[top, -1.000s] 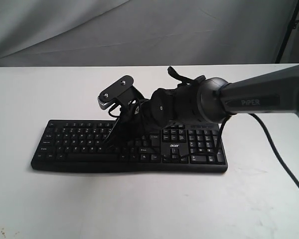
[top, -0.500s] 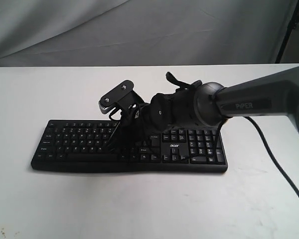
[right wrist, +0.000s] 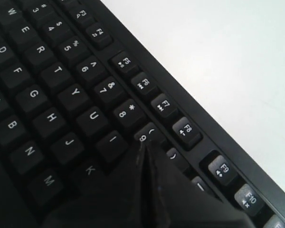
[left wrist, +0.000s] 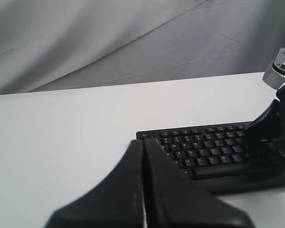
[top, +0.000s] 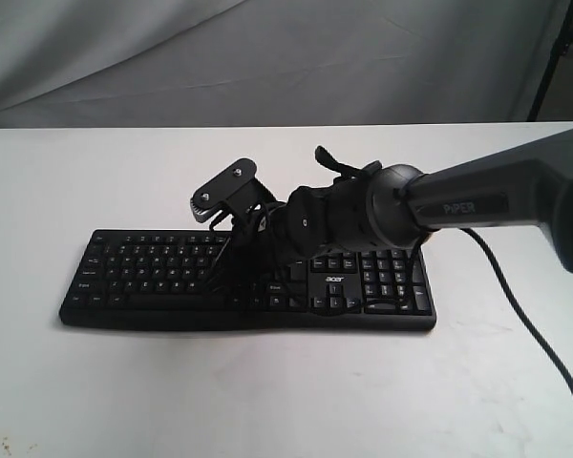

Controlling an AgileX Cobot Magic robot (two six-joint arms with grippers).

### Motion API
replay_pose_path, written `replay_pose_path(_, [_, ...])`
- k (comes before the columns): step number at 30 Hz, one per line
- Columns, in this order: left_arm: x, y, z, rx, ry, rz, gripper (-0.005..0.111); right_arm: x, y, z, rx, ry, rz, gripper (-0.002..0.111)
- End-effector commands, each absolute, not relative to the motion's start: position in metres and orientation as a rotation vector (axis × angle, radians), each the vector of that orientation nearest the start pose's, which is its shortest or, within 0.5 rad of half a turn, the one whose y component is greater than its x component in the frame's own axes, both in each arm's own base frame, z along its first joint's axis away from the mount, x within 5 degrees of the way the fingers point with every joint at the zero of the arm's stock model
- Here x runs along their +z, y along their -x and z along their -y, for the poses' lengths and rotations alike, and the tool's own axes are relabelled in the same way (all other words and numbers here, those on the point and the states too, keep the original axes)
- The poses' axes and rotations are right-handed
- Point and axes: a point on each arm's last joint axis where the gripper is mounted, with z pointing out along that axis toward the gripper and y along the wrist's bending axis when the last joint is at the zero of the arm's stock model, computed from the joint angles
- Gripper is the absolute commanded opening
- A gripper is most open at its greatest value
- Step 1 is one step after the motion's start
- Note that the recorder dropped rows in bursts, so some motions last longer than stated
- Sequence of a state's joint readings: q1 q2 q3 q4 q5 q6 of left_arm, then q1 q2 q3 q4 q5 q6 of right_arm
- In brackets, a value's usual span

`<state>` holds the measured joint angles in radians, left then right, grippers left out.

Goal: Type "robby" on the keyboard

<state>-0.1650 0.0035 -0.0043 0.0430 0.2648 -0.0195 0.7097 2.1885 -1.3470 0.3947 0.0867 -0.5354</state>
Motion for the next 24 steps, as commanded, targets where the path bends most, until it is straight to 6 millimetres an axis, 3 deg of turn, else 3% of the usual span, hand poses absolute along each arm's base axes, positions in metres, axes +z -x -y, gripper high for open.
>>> replay_pose_path(1, [0.1899,-0.0545,0.0083,-0.098,-0.161,-1.734,0.000,0.1058,-0.3438,-0.2979,0.289,1.020,-2.187,0.000])
replay_pose_path(24, [0.1899,-0.0545,0.0083,-0.098,-0.161,-1.734,0.000,0.1087,-0.3438,-0.2979,0.287,1.024,-2.178,0.000])
